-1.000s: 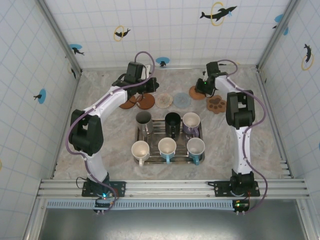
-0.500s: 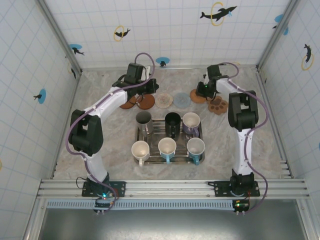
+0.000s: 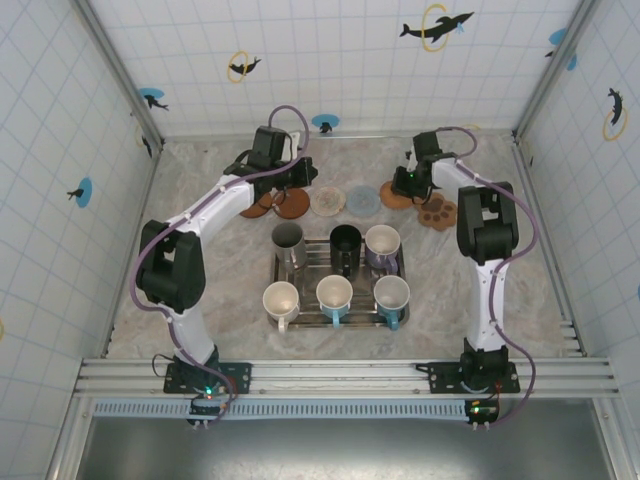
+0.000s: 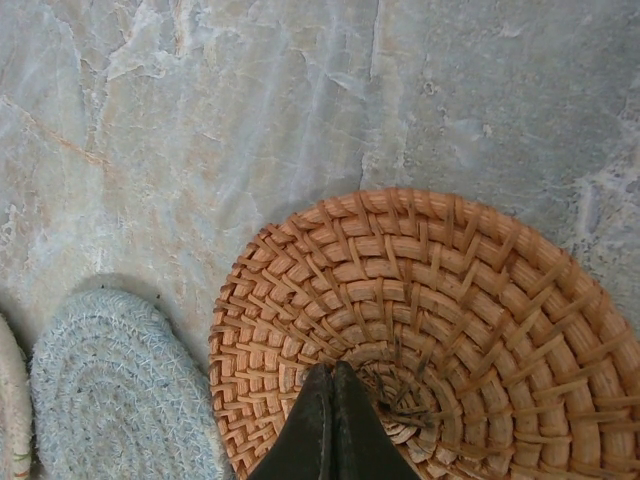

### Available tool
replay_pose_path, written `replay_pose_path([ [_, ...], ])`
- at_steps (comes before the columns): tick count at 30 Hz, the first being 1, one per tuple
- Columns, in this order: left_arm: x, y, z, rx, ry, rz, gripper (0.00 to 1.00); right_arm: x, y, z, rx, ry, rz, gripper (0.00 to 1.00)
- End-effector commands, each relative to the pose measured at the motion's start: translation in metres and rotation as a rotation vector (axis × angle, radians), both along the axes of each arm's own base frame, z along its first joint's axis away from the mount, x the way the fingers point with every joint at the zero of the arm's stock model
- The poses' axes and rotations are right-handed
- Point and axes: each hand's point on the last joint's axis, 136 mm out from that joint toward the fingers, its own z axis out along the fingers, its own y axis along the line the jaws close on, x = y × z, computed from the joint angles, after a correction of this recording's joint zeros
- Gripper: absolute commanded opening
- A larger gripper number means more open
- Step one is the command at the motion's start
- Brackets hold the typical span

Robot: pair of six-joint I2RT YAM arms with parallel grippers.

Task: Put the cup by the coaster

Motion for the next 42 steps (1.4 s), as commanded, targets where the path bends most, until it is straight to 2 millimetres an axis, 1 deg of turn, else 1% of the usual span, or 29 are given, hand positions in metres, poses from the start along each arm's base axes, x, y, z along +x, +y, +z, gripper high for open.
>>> replay_pose_path([
  [1,-0.002,0.003,0.017,-0.022,-0.032,0.006,0.0,-0.046,-0.011,-0.032,-0.083,0.181,0.009,0.0],
  [9,-0.001,0.001,0.016,-0.025,-0.03,0.0,0.0,-0.049,-0.02,-0.033,-0.099,0.191,0.006,0.0],
  [19,-0.001,0.001,0.015,-0.027,-0.027,0.0,0.0,-0.055,-0.027,-0.034,-0.109,0.199,0.0,0.0],
  [23,-0.002,0.001,0.015,-0.024,-0.024,0.0,0.0,-0.054,-0.028,-0.034,-0.1,0.196,-0.007,0.0],
  [29,-0.003,0.001,0.017,-0.025,-0.026,0.002,0.0,-0.057,-0.027,-0.032,-0.093,0.195,-0.004,0.0],
  [34,-0.004,0.001,0.016,-0.024,-0.024,0.0,0.0,-0.059,-0.021,-0.032,-0.078,0.194,-0.001,0.0],
  [42,-0.005,0.001,0.017,-0.024,-0.025,0.0,0.0,-0.056,-0.014,-0.031,-0.063,0.188,0.006,0.0],
])
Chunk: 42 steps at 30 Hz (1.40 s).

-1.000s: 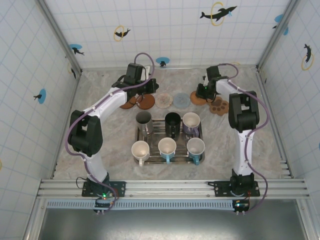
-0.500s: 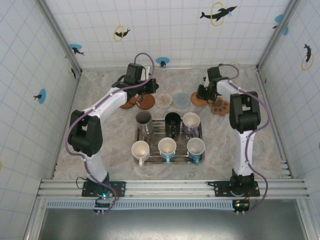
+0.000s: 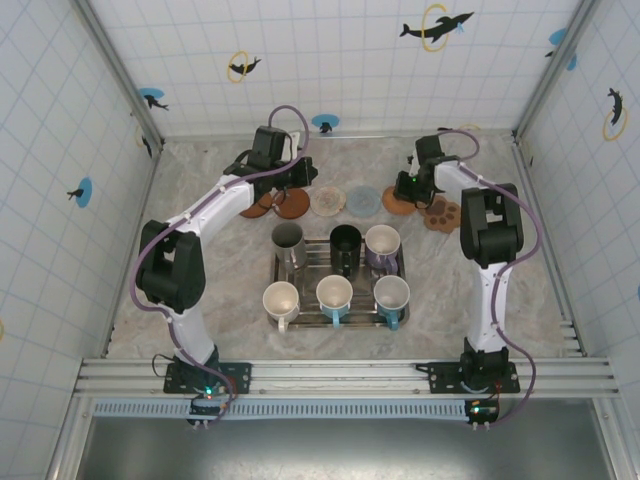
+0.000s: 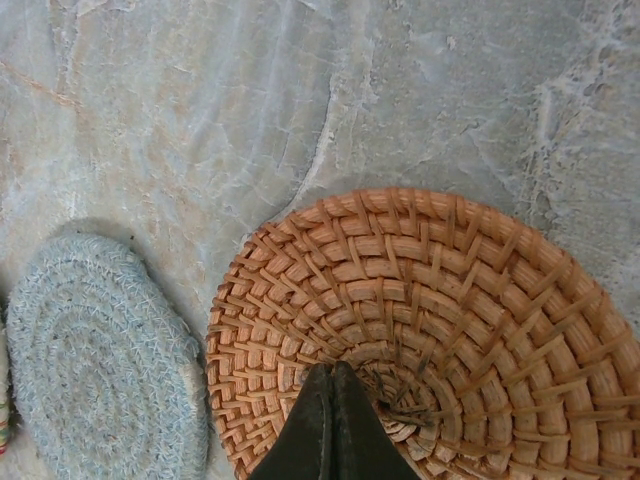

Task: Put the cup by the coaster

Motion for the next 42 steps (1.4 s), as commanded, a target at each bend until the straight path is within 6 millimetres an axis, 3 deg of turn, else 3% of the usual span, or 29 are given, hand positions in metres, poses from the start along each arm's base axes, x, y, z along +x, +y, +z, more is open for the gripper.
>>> replay_pose_path([
  [1,-0.005,0.001,0.017,-0.025,-0.026,-0.004,0.02,-0.037,-0.007,-0.029,-0.048,0.161,-0.005,0.0],
  [10,-0.007,-0.002,0.018,-0.034,-0.025,-0.019,0.19,-0.022,-0.001,-0.011,-0.021,0.118,-0.006,0.0],
  [16,-0.009,-0.002,0.021,-0.042,-0.034,-0.026,0.36,-0.007,0.006,0.007,0.021,0.069,-0.006,0.17],
  [23,-0.012,-0.001,0.025,-0.042,-0.041,-0.028,0.39,0.013,0.008,0.031,0.052,0.005,-0.019,0.26],
  [24,-0.011,-0.001,0.025,-0.041,-0.043,-0.026,0.39,0.017,0.008,0.051,0.071,-0.036,-0.024,0.28],
  [28,-0.013,0.0,0.028,-0.041,-0.051,-0.029,0.4,0.02,0.002,0.076,0.114,-0.092,-0.044,0.33],
  [32,-0.014,0.002,0.031,-0.035,-0.062,-0.029,0.41,0.007,-0.02,0.093,0.09,-0.118,-0.08,0.36],
  [38,-0.017,0.004,0.034,-0.028,-0.08,-0.029,0.42,-0.04,-0.081,0.101,-0.094,-0.123,-0.176,0.41],
  [42,-0.019,0.005,0.032,-0.031,-0.084,-0.032,0.43,-0.075,-0.111,0.102,-0.191,-0.105,-0.23,0.46],
])
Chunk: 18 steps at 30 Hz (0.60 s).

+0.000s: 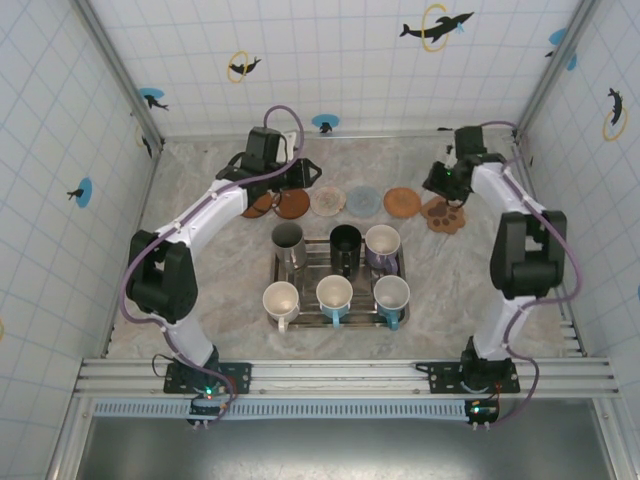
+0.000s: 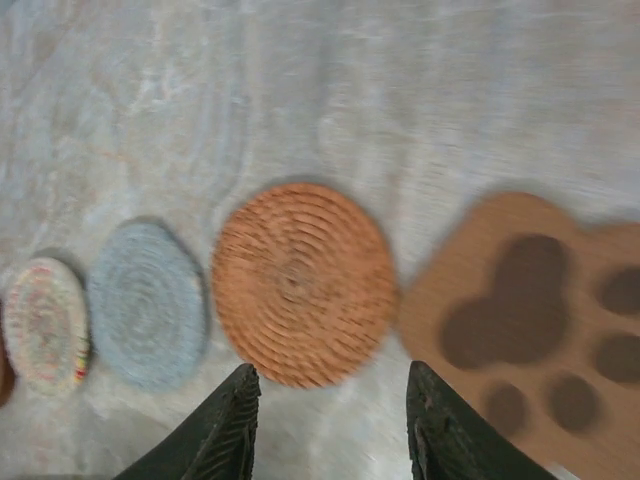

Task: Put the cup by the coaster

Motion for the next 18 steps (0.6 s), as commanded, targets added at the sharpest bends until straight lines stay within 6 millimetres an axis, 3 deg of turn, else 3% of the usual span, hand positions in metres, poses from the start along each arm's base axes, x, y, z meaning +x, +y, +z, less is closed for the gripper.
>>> replay_pose_path([
  [1,-0.003,0.0,0.011,-0.007,-0.051,-0.016,0.43,-0.03,-0.025,-0.004,-0.118,0.035,-0.046,0.47],
  [7,-0.005,0.001,0.008,-0.011,-0.046,-0.021,0.45,-0.061,-0.042,-0.021,-0.117,0.067,-0.099,0.55],
  [13,-0.008,0.002,0.006,-0.009,-0.043,-0.019,0.46,-0.067,-0.037,-0.048,-0.036,0.105,-0.107,0.55],
  [18,-0.009,0.003,0.004,-0.007,-0.04,-0.016,0.46,-0.063,-0.028,-0.064,0.02,0.133,-0.102,0.47],
])
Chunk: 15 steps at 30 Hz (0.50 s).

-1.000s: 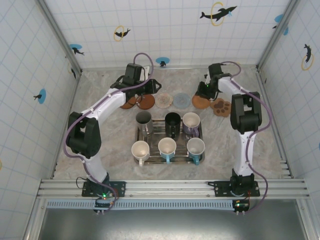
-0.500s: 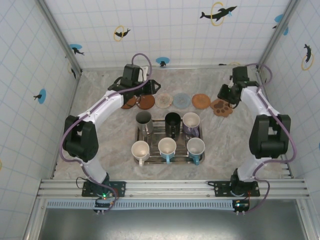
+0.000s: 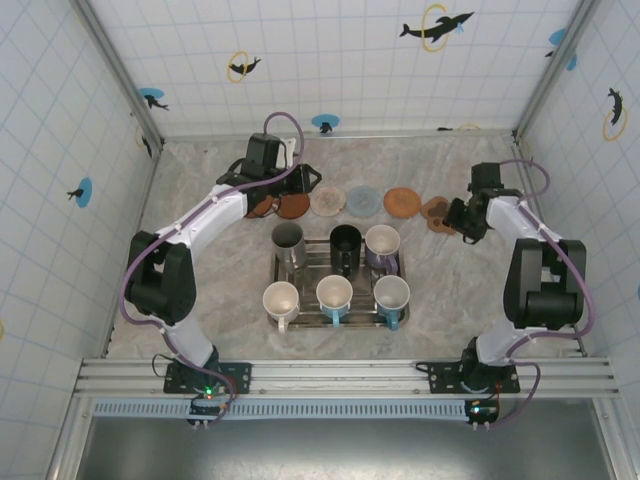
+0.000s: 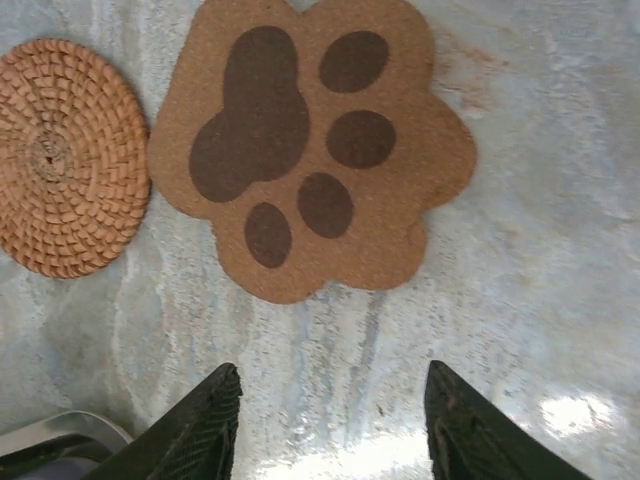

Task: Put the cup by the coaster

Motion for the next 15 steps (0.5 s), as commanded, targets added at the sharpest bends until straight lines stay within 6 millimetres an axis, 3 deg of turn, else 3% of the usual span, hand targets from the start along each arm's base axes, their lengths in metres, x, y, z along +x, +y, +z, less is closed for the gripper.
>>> replay_pose_path([
  [1,-0.004,0.0,0.018,-0.014,-0.05,-0.016,0.46,0.007,0.009,-0.012,0.059,-0.001,-0.006,0.44],
  [4,-0.004,0.001,0.017,-0.013,-0.046,-0.015,0.45,0.007,0.013,-0.019,0.085,0.015,-0.008,0.36],
  [15,-0.003,0.0,0.011,-0.005,-0.032,-0.017,0.43,0.001,0.026,-0.045,0.128,0.074,0.011,0.36],
])
